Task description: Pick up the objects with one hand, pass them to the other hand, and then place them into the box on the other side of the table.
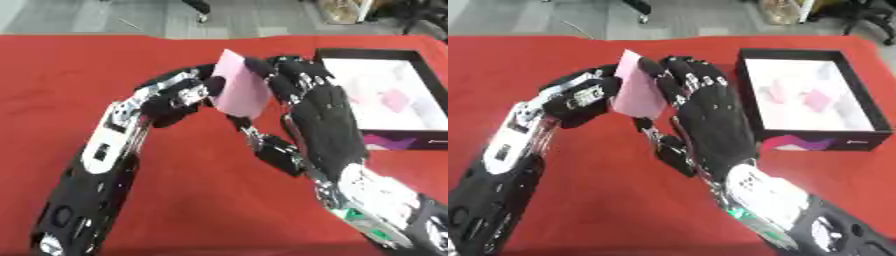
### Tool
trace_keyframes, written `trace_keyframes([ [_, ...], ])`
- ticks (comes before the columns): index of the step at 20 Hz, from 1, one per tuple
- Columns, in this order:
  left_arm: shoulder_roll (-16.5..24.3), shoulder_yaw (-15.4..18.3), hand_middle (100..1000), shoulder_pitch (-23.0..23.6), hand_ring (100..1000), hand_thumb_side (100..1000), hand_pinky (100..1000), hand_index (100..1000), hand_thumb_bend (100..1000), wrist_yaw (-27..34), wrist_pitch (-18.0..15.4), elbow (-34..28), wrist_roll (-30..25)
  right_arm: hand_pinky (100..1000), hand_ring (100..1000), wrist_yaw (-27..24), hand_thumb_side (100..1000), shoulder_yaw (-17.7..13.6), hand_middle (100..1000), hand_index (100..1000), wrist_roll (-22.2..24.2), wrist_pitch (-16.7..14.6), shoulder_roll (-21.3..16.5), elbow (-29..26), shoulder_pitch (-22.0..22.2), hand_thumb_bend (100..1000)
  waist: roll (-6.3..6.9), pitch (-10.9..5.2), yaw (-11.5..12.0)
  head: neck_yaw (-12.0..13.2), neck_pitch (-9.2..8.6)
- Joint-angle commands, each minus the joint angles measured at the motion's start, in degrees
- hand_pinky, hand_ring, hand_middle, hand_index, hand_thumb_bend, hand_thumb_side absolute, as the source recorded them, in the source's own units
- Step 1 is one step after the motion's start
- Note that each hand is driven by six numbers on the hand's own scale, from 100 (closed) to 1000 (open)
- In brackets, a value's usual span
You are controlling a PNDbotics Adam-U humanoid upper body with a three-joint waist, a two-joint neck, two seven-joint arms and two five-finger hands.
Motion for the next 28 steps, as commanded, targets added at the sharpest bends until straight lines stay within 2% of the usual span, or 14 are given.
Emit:
trace_keyframes([
  [1, 0.3, -2.5, 543, -0.2, 587, 752, 713, 634, 100, -0.2, -1.4, -1.7, -1.1, 578, 675, -1.3, 100, -2.7, 340, 438, -4.1, 1.4, -0.6, -0.7, -0.9, 100, 0.01, -0.94, -0.1, -0.4, -0.13],
  [3, 0.8, -1.8, 589, -0.1, 621, 891, 725, 680, 100, -0.2, -1.8, -1.7, -1.1, 577, 673, -2.3, 100, -3.0, 338, 435, -6.2, 1.4, -0.9, -0.7, -0.6, 100, 0.0, -0.95, 0.0, -0.6, -0.13],
  [5, 1.4, -0.5, 620, -0.1, 645, 957, 732, 706, 109, 0.0, -2.1, -1.7, -1.1, 578, 672, -3.2, 100, -3.4, 339, 436, -8.1, 1.2, -1.6, -0.7, -0.1, 100, -0.05, -0.97, 0.0, -1.3, -0.13],
  [6, 1.6, 0.3, 642, -0.1, 662, 985, 738, 723, 146, 0.1, -2.1, -1.6, -1.1, 577, 671, -3.6, 100, -3.7, 338, 435, -8.8, 1.1, -2.0, -0.7, 0.2, 100, -0.08, -0.98, 0.0, -1.7, -0.13],
  [10, 2.9, 5.0, 708, -0.5, 705, 1000, 752, 763, 214, -0.6, -2.2, -1.0, -1.1, 564, 675, -6.6, 100, -5.2, 333, 429, -12.0, 0.8, -4.7, -0.7, 1.6, 100, -0.25, -1.1, 0.2, -4.5, -0.13],
  [11, 3.2, 6.7, 742, -0.6, 727, 1000, 759, 780, 233, -0.8, -2.2, -0.7, -1.1, 554, 681, -8.1, 100, -5.8, 329, 425, -13.2, 1.0, -5.6, -0.7, 2.1, 100, -0.28, -1.13, 0.3, -5.2, -0.13],
  [14, 4.4, 12.8, 760, -0.3, 739, 1000, 763, 786, 237, -2.1, -2.0, -0.3, -1.1, 533, 691, -13.7, 100, -9.1, 322, 417, -17.1, 3.0, -8.3, -0.7, 2.7, 100, -0.3, -1.13, 0.5, -7.2, -0.13],
  [16, 5.4, 17.2, 754, 0.5, 734, 1000, 759, 783, 227, -2.6, -1.8, -0.6, -0.9, 513, 705, -18.5, 100, -11.9, 316, 412, -20.4, 5.5, -10.4, -0.7, 3.9, 100, -0.28, -1.06, 0.7, -8.7, -0.13],
  [17, 5.8, 19.1, 742, 1.0, 723, 1000, 753, 774, 193, -2.6, -1.6, -1.0, -0.4, 484, 730, -21.4, 100, -13.2, 309, 407, -22.2, 7.1, -11.3, -0.7, 5.0, 100, -0.25, -0.99, 0.8, -9.5, -0.13],
  [20, 7.6, 24.4, 734, 3.5, 714, 993, 747, 767, 145, -2.6, -1.1, -3.6, 4.1, 460, 754, -31.5, 100, -19.9, 305, 408, -24.0, 14.7, -15.4, -0.7, 8.7, 100, -0.03, -0.88, 1.3, -12.2, -0.13],
  [23, 8.7, 27.0, 717, 6.7, 707, 941, 743, 750, 103, -1.6, -1.6, -8.0, 8.2, 449, 795, -39.7, 111, -25.2, 315, 431, -24.2, 23.5, -19.7, -0.7, 11.2, 100, 0.25, -0.78, 2.1, -14.6, -0.13],
  [26, 8.9, 28.3, 707, 9.6, 703, 901, 741, 743, 100, -1.0, -2.6, -12.4, 10.4, 443, 839, -51.6, 167, -30.3, 335, 458, -24.2, 25.6, -22.3, 0.6, 12.7, 100, 0.67, -0.79, 3.0, -16.1, -0.13],
  [28, 8.4, 28.8, 702, 11.3, 700, 873, 741, 740, 100, -0.5, -3.4, -15.4, 11.4, 454, 874, -58.5, 244, -32.7, 370, 497, -24.2, 25.8, -23.4, 6.2, 11.8, 100, 0.94, -0.8, 3.7, -16.7, -0.13],
])
